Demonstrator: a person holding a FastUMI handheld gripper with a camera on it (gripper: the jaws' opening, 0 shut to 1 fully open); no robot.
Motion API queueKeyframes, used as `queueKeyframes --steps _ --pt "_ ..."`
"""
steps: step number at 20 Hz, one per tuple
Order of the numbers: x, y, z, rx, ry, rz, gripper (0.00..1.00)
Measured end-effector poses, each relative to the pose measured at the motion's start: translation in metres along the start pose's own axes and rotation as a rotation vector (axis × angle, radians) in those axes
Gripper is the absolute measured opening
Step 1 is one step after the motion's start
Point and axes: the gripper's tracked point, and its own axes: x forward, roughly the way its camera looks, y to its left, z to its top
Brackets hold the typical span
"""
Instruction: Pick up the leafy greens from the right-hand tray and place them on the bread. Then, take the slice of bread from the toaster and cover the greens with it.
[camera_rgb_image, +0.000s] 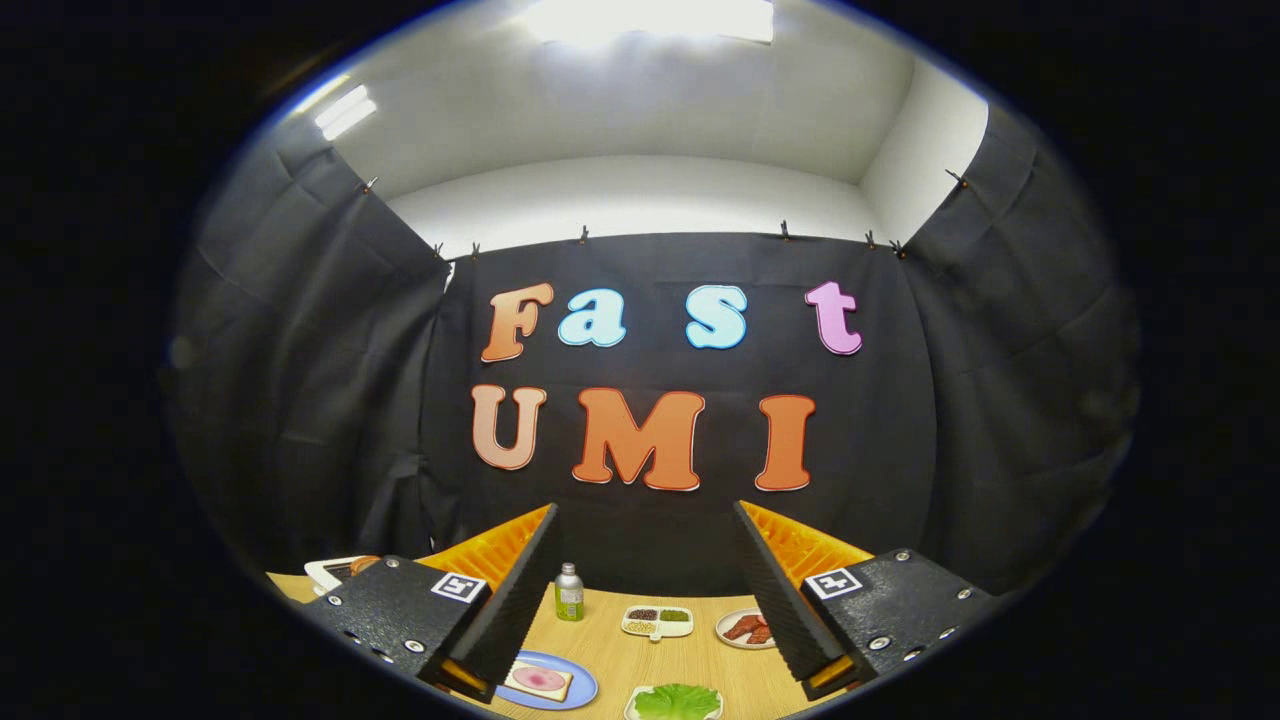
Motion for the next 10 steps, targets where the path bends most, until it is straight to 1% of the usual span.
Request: queueKeyframes --steps 10 --pt "0.007 -0.009 -0.022 0.016 0.048 0.001 1.00"
